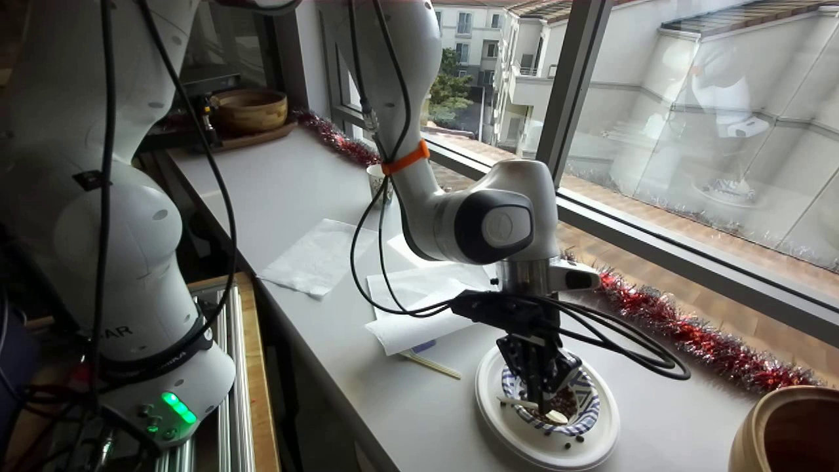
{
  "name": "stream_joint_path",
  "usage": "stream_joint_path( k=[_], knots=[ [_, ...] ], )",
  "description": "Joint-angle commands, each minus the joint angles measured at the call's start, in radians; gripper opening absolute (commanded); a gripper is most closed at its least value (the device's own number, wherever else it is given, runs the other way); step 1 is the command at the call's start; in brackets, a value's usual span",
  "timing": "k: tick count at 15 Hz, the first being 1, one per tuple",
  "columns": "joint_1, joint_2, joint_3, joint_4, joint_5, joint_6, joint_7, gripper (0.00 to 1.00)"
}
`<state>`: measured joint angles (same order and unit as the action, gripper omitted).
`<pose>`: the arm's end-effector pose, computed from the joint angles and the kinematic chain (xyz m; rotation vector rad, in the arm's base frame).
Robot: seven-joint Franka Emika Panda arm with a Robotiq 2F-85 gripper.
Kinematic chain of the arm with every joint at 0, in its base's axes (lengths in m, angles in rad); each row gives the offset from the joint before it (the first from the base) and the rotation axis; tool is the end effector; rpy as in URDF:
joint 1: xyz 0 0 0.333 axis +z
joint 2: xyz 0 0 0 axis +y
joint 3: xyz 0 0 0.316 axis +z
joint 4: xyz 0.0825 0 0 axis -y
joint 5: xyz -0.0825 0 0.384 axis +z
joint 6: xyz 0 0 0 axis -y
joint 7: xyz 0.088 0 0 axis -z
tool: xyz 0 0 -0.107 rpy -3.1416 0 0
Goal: Transfer a spoonful of contents from the bowl into the cup
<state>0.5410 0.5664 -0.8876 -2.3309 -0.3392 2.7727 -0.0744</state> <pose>0.4899 -0.1847 0.1861 2.5862 0.1847 -0.1349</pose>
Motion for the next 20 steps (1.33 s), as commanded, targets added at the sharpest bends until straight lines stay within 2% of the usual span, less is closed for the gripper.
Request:
stream_joint_path(
  k=[1, 9, 20],
  knots=[
    [-0.071, -0.03, 0.062, 0.035, -0.101, -0.062, 0.063, 0.04],
    [-0.199, -0.04, 0.21, 0.087, -0.202, -0.106, 0.104, 0.04],
    [-0.398, -0.082, 0.419, 0.096, -0.227, -0.067, 0.088, 0.04]
  ],
)
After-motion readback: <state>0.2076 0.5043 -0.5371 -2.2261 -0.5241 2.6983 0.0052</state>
